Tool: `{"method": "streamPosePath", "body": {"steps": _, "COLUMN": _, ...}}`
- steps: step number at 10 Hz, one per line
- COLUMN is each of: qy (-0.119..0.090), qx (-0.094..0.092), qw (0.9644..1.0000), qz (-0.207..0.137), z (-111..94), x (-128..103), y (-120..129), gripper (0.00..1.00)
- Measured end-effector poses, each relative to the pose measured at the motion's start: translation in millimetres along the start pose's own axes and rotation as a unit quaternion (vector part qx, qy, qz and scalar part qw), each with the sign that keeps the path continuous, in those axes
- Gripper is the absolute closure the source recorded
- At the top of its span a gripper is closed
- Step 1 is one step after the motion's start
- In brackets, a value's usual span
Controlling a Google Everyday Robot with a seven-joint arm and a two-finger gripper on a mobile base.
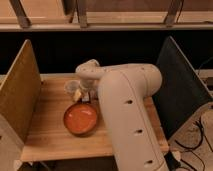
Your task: Place the eraser on the white sponge
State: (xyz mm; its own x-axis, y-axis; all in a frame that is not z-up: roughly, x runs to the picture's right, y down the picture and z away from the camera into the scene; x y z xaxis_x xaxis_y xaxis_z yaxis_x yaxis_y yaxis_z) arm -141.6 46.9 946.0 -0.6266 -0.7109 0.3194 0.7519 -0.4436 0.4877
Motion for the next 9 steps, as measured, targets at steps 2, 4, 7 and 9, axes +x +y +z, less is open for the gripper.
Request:
{"method": "streamPosePath", "body": {"steps": 2, "qy": -0.012, "qx": 0.012, "qw": 0.9999, "qz": 0.002, "z": 15, "x": 4, "y": -6, "gripper": 0.20}}
{"method": "streamPosePath", "body": {"steps": 4, "qy": -0.027, "qx": 0.019, "qw": 0.9995, "qz": 0.004, "z": 27, "x": 2, "y": -9, "gripper": 0.20}}
{"method": "streamPosePath", "body": {"steps": 7, "qy": -0.042, "qx": 0.009, "qw": 0.9990, "qz": 0.012, "z": 33, "x": 2, "y": 1, "gripper": 0.38}}
{"method": "streamPosePath", "body": {"steps": 9, "qy": -0.041, "qx": -0.018, "qw": 0.9989, "qz": 0.013, "z": 27, "x": 8, "y": 11, "gripper": 0.60}}
